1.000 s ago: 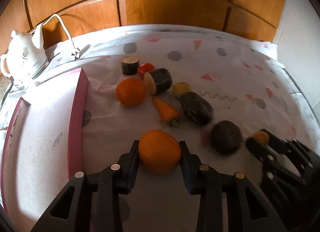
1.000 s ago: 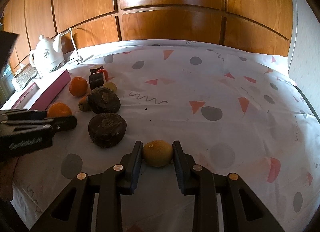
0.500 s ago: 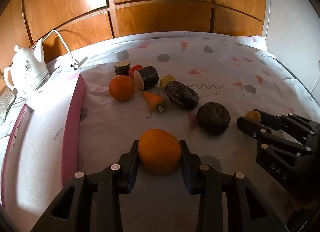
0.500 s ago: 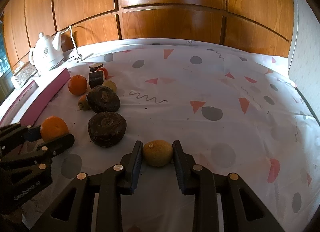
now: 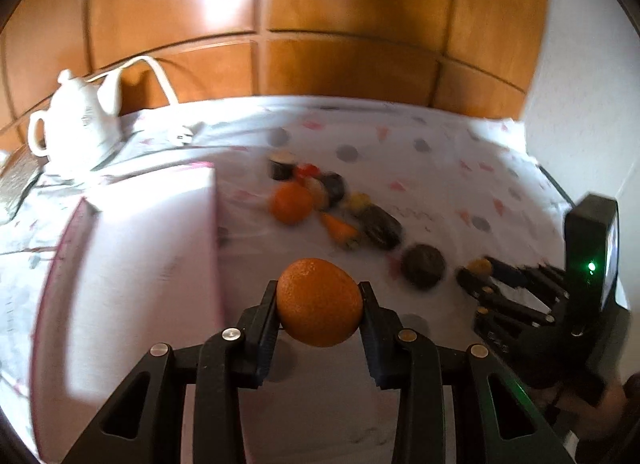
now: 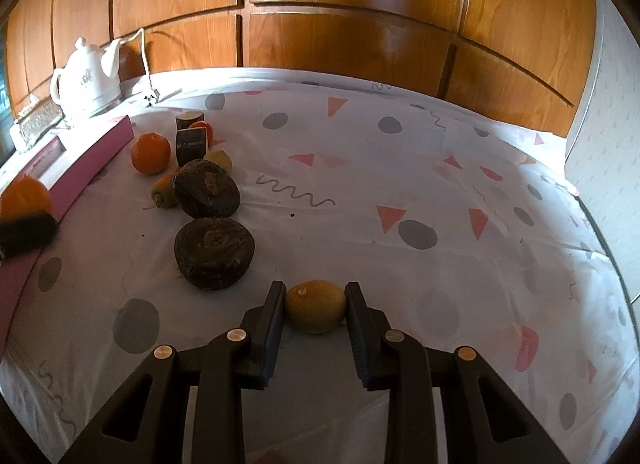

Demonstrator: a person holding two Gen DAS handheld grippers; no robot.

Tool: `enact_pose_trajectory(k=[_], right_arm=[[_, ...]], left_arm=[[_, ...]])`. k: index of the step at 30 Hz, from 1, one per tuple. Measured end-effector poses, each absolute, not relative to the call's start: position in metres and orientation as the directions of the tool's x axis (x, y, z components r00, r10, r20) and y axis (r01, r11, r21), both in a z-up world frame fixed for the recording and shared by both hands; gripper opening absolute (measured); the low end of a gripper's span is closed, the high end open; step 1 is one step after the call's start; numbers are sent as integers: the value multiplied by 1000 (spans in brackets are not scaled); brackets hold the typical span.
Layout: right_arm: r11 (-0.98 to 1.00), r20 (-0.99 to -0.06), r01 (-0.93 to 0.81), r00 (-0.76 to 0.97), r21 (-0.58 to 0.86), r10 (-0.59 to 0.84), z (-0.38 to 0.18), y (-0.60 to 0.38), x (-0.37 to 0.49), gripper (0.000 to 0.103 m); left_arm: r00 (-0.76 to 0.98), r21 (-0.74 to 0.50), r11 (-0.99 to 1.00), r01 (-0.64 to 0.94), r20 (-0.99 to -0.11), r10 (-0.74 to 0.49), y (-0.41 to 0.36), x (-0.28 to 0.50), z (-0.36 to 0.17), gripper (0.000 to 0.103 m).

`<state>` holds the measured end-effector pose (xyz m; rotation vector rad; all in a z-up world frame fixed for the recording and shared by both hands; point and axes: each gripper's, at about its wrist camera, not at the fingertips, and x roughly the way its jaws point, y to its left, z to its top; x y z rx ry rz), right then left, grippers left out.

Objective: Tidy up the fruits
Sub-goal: 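Lower the orange into the pink-rimmed tray with the left tool while the right tool drops the yellow fruit there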

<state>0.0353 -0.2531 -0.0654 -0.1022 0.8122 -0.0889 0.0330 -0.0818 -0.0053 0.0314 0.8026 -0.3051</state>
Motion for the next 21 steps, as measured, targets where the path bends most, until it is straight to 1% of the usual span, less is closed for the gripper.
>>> enact_pose_trajectory(k=[2,5,9,14,18,21], right_arm=[[992,-725,37,679,-123,-115,-57,-250,36,30],[995,-703,3,708,-99,-72,-37,-236,36,30],[991,-696,-125,716,-55,52,-18,-195,42,30],[959,-708,-282,677,2,201,-12,-138,55,30],[937,-721,-345,636,51,274,-11,-102,74,30],[927,-729,-369,615,68,299,-13,-78,83,30]], left_arm=[[661,-104,969,226,-714,-231,-61,40,-2,37],[672,-105,985,135,-721,-169,-28,49,-2,37],[681,-72,997,37,-728,-78,12,55,-7,37],[660,-51,997,-57,-752,-1,55,65,-16,37],[655,-56,993,-104,-755,26,75,73,-20,38],[649,-81,988,-132,-760,25,85,75,-22,39]])
